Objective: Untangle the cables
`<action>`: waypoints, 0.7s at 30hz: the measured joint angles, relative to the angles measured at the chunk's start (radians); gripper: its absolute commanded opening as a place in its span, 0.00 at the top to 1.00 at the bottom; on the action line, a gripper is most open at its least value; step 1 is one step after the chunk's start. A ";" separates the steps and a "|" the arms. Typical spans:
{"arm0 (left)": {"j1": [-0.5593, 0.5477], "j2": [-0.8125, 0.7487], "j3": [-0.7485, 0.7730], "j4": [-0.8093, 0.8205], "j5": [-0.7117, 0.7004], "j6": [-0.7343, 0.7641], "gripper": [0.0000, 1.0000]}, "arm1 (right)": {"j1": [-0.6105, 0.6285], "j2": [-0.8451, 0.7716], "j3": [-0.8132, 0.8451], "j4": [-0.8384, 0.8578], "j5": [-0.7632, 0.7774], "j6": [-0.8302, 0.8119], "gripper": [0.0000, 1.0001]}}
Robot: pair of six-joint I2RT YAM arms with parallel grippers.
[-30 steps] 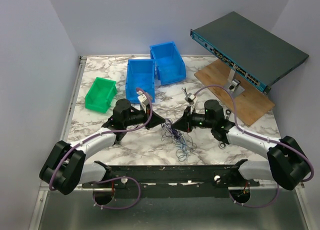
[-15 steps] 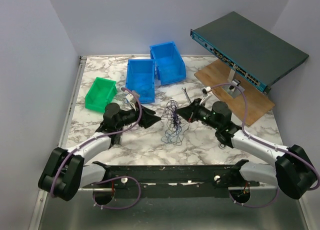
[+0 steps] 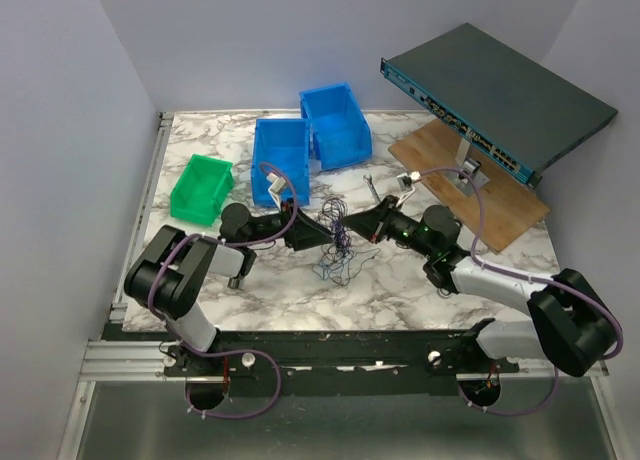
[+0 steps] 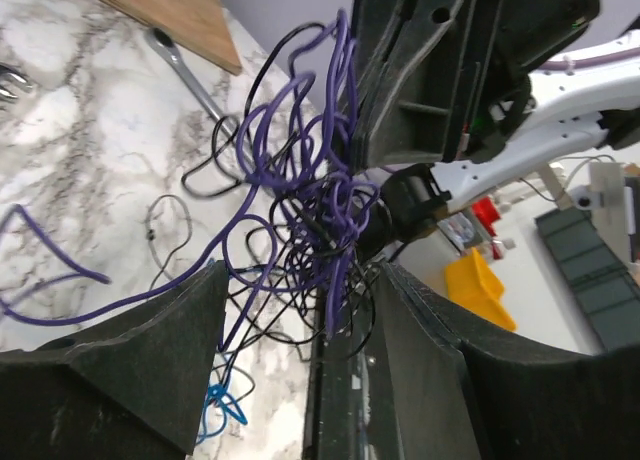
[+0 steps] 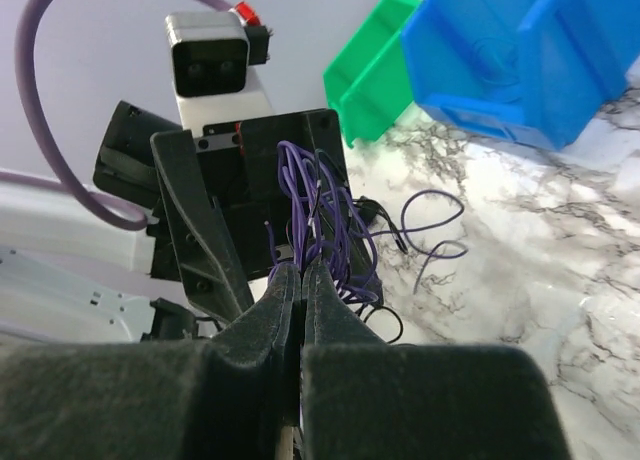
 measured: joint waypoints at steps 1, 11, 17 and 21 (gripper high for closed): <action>0.000 0.018 0.005 0.031 0.008 -0.025 0.39 | 0.000 0.014 0.001 0.018 -0.016 0.008 0.99; -0.057 0.019 0.063 -0.012 0.032 -0.019 1.00 | 0.000 0.084 0.003 0.116 -0.090 0.055 0.99; -0.062 -0.040 0.080 -0.183 0.005 0.091 1.00 | 0.003 0.039 0.003 0.045 -0.024 0.033 0.99; -0.035 -0.121 0.071 -0.349 -0.085 0.189 1.00 | 0.018 -0.064 0.014 -0.154 0.126 -0.034 0.99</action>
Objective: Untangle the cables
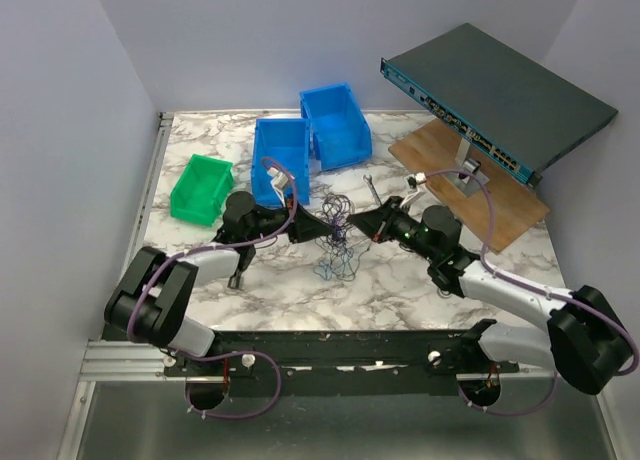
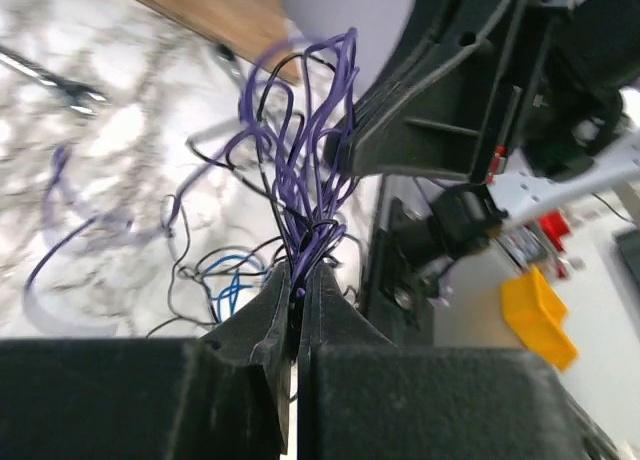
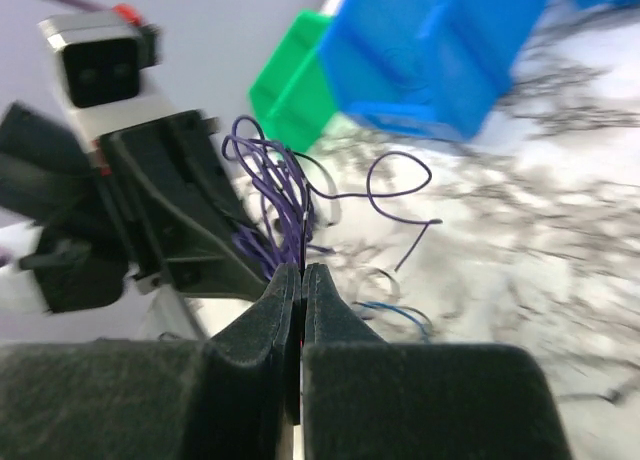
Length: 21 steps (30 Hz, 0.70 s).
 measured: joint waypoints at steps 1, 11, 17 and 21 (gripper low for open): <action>0.010 -0.022 -0.005 -0.030 -0.020 0.016 1.00 | 0.002 -0.024 0.006 -0.051 0.050 -0.014 0.99; 0.071 -0.317 -0.084 -0.457 -0.454 0.217 1.00 | -0.001 -0.156 0.044 -0.511 0.727 -0.029 0.99; 0.068 -0.327 -0.085 -0.541 -0.512 0.257 1.00 | 0.008 -0.167 0.044 -0.543 0.742 -0.067 0.75; 0.071 -0.287 -0.085 -0.505 -0.466 0.270 1.00 | -0.001 -0.165 0.042 -0.509 0.607 -0.175 0.21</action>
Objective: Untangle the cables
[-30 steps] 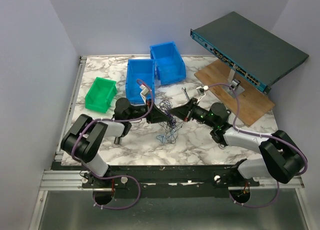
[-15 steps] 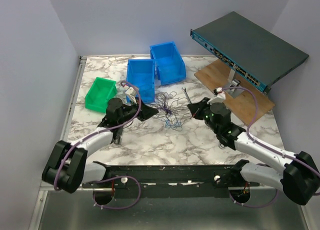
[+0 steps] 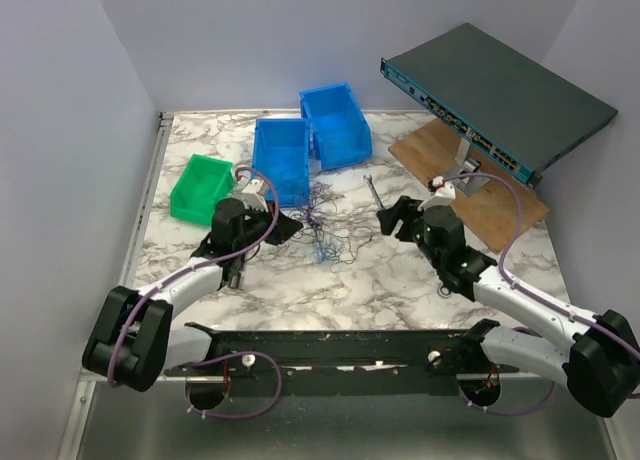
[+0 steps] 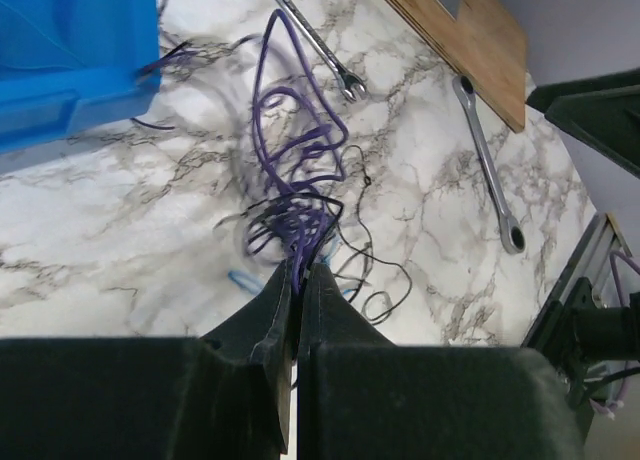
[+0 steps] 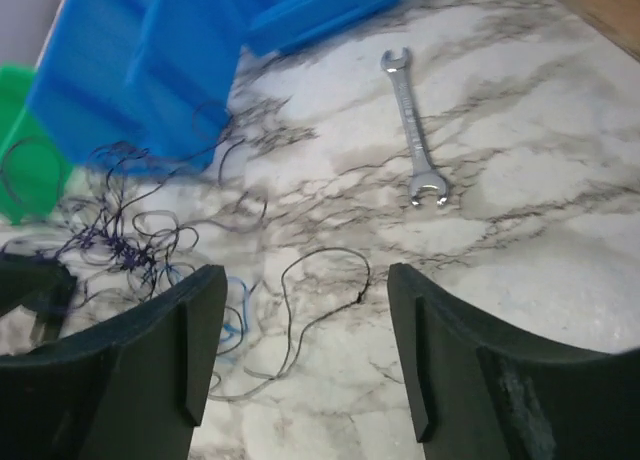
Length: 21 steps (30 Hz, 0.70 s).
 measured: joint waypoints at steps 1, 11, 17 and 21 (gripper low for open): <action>-0.001 0.011 0.000 0.010 0.014 0.001 1.00 | -0.001 -0.001 -0.005 0.026 -0.058 -0.032 0.19; -0.151 0.043 0.026 0.131 0.233 0.064 1.00 | -0.006 0.083 -0.009 0.239 -0.653 -0.201 0.19; -0.151 0.024 0.021 0.228 0.315 0.059 1.00 | -0.006 0.097 -0.012 0.307 -0.814 -0.202 0.19; -0.151 0.020 -0.003 0.331 0.388 0.027 1.00 | -0.006 0.097 -0.024 0.333 -0.852 -0.202 0.26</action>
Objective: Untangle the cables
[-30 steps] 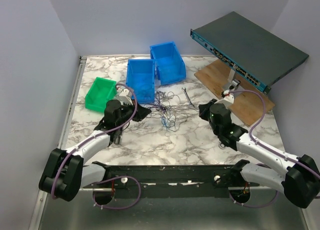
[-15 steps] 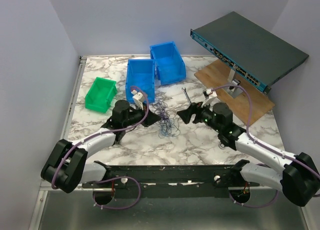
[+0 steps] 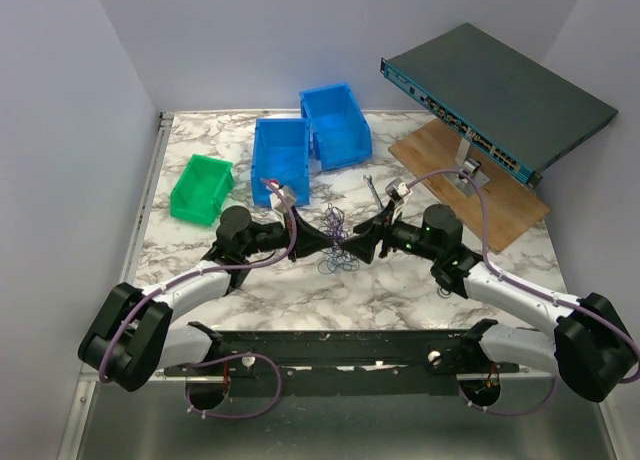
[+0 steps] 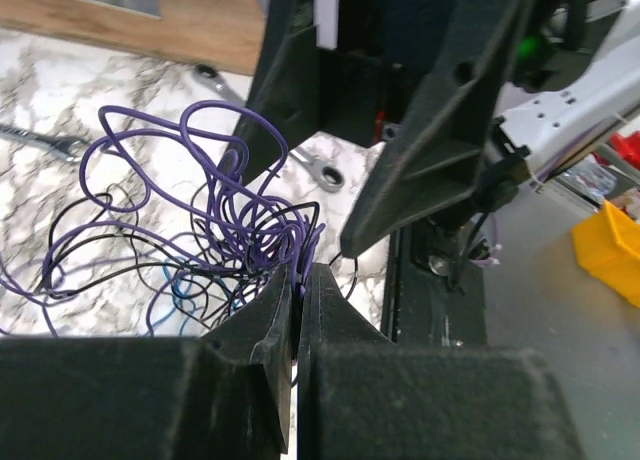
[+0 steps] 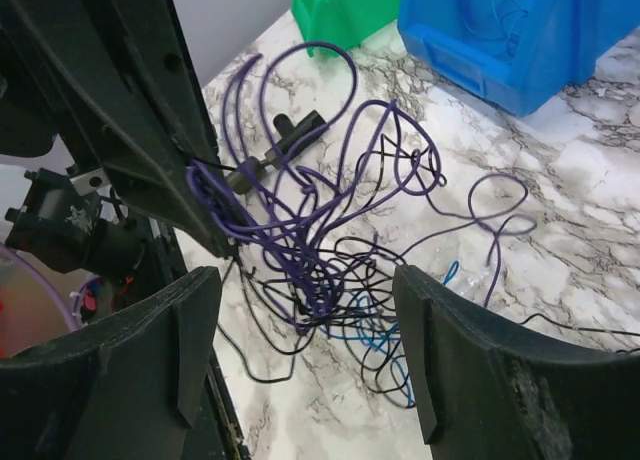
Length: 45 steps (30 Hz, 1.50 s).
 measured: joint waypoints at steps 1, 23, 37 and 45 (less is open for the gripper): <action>0.000 0.000 -0.006 0.027 0.019 -0.012 1.00 | 0.000 0.000 -0.004 0.003 -0.001 0.001 0.26; -0.015 0.015 -0.006 0.097 0.073 -0.063 1.00 | 0.006 0.033 -0.040 0.139 -0.098 0.070 0.99; -0.002 -0.122 0.026 -0.375 -0.455 0.076 1.00 | 0.063 -0.094 0.040 -0.367 0.893 0.349 0.99; 0.044 -0.114 0.067 -0.548 -0.629 0.053 1.00 | 0.058 0.031 0.176 -0.814 1.340 0.783 0.99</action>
